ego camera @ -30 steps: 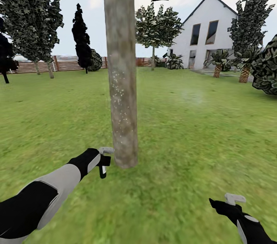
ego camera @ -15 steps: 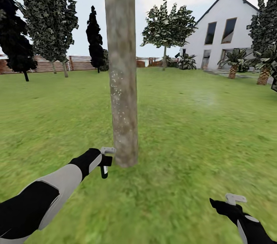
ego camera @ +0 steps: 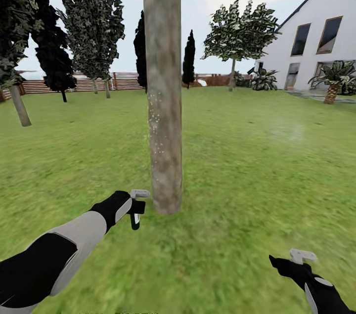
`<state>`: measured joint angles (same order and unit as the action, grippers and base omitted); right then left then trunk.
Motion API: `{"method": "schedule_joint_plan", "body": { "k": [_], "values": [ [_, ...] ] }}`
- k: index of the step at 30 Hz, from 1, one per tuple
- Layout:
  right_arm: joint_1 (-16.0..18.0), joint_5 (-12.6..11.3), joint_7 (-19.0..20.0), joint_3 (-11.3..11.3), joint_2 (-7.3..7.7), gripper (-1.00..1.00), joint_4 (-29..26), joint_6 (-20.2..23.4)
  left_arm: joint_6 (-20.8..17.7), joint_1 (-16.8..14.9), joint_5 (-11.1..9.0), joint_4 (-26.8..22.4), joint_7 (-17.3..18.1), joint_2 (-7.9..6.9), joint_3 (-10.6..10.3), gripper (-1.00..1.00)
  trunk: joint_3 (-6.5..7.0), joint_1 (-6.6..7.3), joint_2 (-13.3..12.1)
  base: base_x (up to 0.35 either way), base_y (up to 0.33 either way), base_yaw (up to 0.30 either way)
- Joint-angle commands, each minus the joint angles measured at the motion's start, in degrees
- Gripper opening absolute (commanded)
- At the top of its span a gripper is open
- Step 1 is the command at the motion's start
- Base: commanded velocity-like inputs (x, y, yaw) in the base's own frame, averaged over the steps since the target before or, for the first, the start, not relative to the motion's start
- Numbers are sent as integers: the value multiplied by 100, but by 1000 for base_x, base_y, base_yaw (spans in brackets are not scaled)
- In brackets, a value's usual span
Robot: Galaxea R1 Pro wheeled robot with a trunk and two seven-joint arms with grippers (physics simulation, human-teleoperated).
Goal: In the garden, pick up the pesticide atomizer on the floor and spray pesticide onto both trees until each tree trunk is fully covered.
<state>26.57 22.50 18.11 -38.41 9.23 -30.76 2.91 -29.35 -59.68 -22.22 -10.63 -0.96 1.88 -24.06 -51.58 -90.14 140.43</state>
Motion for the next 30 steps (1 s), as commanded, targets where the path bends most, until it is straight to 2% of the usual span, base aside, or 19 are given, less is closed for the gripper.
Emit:
{"method": "schedule_joint_plan", "body": {
  "k": [1, 18, 30],
  "values": [
    [0, 0, 0, 0, 0, 100, 0, 0, 0, 0, 7, 0, -1, 7, -2, -100, 0, 0, 0, 0, -321, 255],
    [1, 0, 0, 0, 0, 100, 0, -1, 0, 0, 7, 0, -1, 14, -2, -100, 0, 0, 0, 2, -321, 255],
    [-1, 6, 0, 0, 0, 100, 0, -1, 0, 0, 7, 0, -1, 16, -6, -100, 0, 0, 0, 80, -321, 255]
  ]
}}
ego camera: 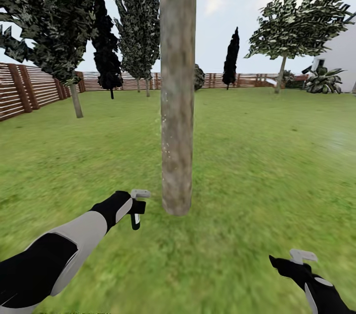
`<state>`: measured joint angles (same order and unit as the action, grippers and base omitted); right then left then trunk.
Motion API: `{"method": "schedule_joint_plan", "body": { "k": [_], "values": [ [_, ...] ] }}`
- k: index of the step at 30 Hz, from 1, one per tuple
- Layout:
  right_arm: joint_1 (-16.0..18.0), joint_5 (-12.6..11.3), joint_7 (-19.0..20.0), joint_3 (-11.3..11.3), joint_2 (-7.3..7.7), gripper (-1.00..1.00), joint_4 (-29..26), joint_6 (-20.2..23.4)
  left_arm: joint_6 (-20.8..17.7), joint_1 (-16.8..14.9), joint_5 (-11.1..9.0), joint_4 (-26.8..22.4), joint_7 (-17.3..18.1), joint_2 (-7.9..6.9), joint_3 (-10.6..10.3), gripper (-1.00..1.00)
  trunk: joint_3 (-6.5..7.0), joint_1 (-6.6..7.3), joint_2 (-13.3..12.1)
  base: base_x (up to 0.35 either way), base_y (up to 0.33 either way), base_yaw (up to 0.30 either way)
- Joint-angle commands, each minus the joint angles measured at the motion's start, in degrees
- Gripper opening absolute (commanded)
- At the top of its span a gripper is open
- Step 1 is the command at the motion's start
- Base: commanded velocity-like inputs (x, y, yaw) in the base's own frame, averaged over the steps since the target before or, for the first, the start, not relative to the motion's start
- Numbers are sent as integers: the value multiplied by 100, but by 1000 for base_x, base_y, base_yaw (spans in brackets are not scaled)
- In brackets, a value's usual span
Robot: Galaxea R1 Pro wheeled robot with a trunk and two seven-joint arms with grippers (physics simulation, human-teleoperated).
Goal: In the garden, pick up the pesticide atomizer on the floor and spray pesticide onto both trees until each tree trunk is fully covered.
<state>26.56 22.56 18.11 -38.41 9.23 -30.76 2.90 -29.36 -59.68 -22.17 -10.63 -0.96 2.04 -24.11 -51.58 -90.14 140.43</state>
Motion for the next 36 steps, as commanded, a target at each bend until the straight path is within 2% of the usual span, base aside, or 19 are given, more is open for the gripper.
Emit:
{"method": "schedule_joint_plan", "body": {
  "k": [1, 10, 20, 23, 25, 27, 29, 32, 36],
  "values": [
    [1, -1, 0, 0, 0, 100, 0, 0, 0, 0, 2, 0, 0, 3, -3, -100, 0, 0, 0, 84, -321, 255],
    [2, -6, 0, 9, 0, 100, 0, 0, 0, 0, 2, 0, 0, 42, -6, -100, 0, 0, 0, 19, -319, 119],
    [3, -5, -3, 17, 4, 100, 0, 0, 0, 0, 6, -4, -2, 44, -1, -100, 0, 0, 0, 0, -128, 1],
    [1, -6, 0, 18, 14, 100, 0, 0, -22, 0, 19, -122, -22, 108, 17, -100, 0, 0, 0, 36, -244, 0],
    [2, -6, 0, 19, 17, 100, 0, 0, -253, -18, 40, -383, -44, 99, 36, -100, 0, 0, 0, 8, -23, 0],
    [1, -6, 0, 24, 18, 100, 0, 0, -872, -48, 45, -537, -50, 83, 37, -100, 0, 0, 0, 2, -7, 0],
    [0, -6, 0, 26, 22, 100, 0, 0, -1294, -58, 52, -915, -117, 75, 38, -100, 0, 0, 0, 1, -2, 0],
    [2, -6, 0, 25, 33, 100, 0, 0, -1601, -61, 62, -1166, -170, 66, 38, -100, 0, 0, 0, 0, 0, 0],
    [1, -6, 0, 26, 41, 100, 0, 0, -1840, -62, 72, -1194, -184, 69, 33, -100, 0, 0, 0, 155, 0, 0]
  ]
}}
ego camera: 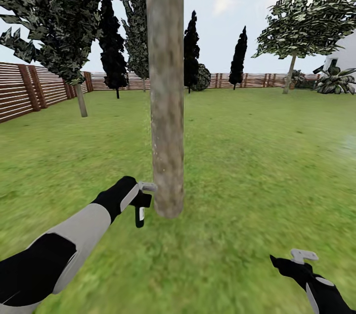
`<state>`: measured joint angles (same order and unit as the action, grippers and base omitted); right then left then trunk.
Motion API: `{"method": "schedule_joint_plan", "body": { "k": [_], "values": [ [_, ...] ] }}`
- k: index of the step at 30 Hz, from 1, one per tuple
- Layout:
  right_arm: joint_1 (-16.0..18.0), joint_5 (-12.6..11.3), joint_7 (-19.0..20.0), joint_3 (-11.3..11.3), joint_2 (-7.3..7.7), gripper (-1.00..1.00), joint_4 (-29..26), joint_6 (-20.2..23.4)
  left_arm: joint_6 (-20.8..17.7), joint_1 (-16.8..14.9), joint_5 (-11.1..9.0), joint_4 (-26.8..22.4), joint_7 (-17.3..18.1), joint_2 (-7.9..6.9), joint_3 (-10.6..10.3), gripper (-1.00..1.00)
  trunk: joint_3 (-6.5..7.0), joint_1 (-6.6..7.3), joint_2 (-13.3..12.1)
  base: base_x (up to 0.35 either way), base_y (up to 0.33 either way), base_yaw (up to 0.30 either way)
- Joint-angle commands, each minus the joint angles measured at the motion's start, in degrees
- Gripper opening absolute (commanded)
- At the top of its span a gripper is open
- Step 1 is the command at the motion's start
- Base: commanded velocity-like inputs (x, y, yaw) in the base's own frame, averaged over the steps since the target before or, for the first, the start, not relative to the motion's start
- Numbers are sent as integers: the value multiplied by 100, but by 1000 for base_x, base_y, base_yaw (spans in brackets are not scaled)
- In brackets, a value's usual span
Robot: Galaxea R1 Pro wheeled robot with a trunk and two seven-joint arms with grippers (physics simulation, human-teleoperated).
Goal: In the garden, pick up the pesticide atomizer on the floor and spray pesticide onto both trees until each tree trunk is fully covered.
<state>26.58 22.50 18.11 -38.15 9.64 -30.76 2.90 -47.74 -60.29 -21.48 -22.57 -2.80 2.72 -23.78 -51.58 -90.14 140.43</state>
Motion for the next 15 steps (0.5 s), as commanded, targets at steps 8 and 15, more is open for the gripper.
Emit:
{"method": "schedule_joint_plan", "body": {
  "k": [8, 15],
  "values": [
    [1, -9, 0, 0, 3, 100, 0, 0, -51, 0, 4, -2, -1, 0, -3, -100, 0, 0, 0, 319, -45, 0],
    [3, -9, 0, 0, 3, 100, 0, 0, -51, 0, 4, 15, -1, 0, -37, -100, 0, 0, 0, 194, -145, 0]
  ]
}}
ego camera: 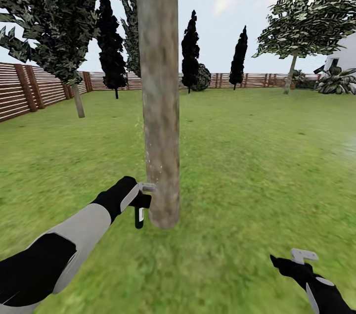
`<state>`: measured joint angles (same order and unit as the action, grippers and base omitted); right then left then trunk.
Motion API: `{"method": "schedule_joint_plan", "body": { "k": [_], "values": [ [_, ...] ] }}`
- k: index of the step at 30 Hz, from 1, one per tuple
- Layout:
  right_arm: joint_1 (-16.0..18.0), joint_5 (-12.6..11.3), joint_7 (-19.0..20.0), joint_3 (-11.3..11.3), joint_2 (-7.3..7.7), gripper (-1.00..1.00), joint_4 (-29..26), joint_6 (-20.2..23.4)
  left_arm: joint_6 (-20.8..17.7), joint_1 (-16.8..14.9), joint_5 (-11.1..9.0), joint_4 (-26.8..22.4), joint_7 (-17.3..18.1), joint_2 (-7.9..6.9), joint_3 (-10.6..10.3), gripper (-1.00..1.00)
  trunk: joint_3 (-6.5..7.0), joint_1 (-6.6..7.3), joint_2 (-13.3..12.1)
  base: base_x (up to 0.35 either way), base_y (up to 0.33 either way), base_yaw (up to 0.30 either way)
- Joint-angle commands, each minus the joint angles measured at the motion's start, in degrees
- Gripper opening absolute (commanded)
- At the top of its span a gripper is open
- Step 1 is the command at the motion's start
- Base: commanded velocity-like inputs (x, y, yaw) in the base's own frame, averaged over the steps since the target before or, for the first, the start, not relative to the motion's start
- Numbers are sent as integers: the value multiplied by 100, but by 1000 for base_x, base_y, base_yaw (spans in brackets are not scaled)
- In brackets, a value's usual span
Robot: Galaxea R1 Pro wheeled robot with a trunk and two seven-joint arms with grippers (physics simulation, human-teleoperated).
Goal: In the garden, pick up the pesticide atomizer on the floor and spray pesticide onto both trees until each tree trunk is fully covered.
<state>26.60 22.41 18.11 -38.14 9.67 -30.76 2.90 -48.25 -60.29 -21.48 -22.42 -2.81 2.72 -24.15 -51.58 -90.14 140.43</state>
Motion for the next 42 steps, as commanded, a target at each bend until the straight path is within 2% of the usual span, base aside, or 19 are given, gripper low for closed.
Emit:
{"method": "schedule_joint_plan", "body": {
  "k": [1, 18, 25, 27, 28, 29, 32, 35, 39, 42],
  "values": [
    [-1, 0, 0, 0, 0, 100, 0, 0, 0, 0, 4, 0, 0, 0, -1, -100, 0, 0, 0, 33, -49, 0],
    [-4, -3, 0, 0, 0, 100, 0, 0, 0, 52, 1, 29, 0, 0, -11, -100, 0, 0, 0, 22, -20, 0],
    [-2, -9, 0, -7, 0, 100, 0, 0, -4, 52, 3, 27, 0, 0, -1, -100, 0, 0, 0, -160, 0, 0],
    [1, -9, 0, -3, 0, 100, 0, 0, -198, 38, 10, -1, -2, 0, 16, -100, 0, 0, 0, -15, 0, 0],
    [-1, -9, 0, -1, 0, 100, 0, 0, -578, 13, 15, -135, -3, 0, 22, -100, 0, 0, 0, -4, 0, -99],
    [0, -9, 0, 0, 0, 100, 0, 0, -747, 3, 20, -647, -7, -15, 24, -100, 0, 0, 0, -1, 0, -228],
    [0, -9, 0, 0, 0, 100, 0, 0, -802, -4, 21, -1061, -9, -61, 30, -100, 0, 0, 0, 0, 0, -141],
    [-2, -9, 0, 0, 0, 100, 0, 0, -819, -145, 21, -1180, -9, -155, 33, -100, 0, 0, 0, 0, 0, -19],
    [-4, -9, 0, -1, 0, 100, 0, 0, -844, -593, 22, -1186, -9, -183, 33, -100, 0, 0, 0, 0, 0, -2],
    [-2, -9, 0, -1, 0, 100, 0, 0, -852, -796, 15, -1182, -9, -184, 33, -100, 0, 0, 0, 0, 0, 0]
  ]
}}
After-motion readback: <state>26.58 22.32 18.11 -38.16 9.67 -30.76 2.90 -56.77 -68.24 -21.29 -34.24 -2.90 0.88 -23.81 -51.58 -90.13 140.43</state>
